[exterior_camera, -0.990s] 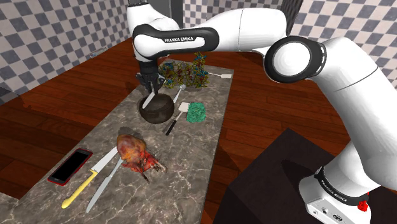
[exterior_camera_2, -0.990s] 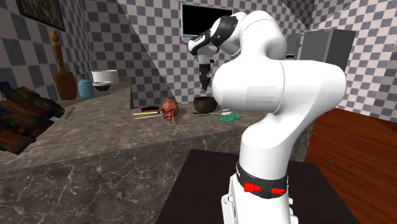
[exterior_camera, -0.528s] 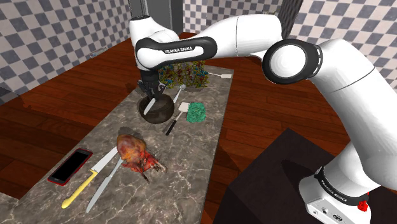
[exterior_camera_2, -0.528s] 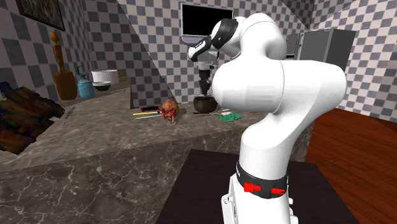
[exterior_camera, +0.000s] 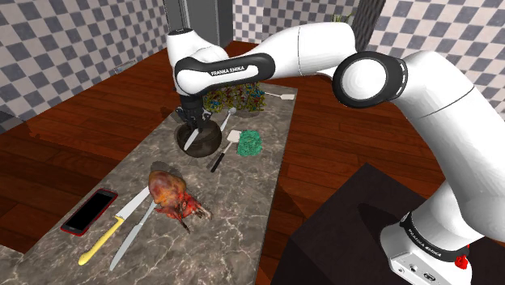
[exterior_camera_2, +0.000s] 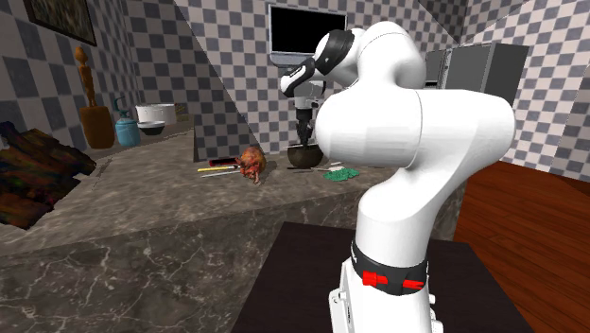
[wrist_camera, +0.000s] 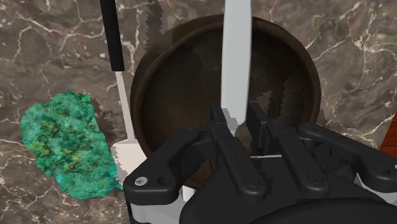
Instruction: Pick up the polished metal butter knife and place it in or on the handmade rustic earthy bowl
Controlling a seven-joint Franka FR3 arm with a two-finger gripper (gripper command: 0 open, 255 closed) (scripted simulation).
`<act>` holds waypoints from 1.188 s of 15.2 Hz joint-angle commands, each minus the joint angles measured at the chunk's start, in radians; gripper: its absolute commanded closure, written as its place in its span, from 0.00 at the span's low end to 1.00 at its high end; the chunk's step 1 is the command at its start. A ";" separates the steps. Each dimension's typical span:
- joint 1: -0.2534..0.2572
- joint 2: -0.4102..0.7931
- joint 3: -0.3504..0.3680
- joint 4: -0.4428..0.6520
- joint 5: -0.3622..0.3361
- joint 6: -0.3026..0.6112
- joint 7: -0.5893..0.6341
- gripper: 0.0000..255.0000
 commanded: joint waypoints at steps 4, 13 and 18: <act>0.000 0.000 0.000 0.000 0.000 0.000 0.000 0.00; 0.013 -0.035 0.010 0.070 0.015 -0.098 -0.015 0.00; 0.013 -0.035 0.010 0.070 0.015 -0.098 -0.015 0.00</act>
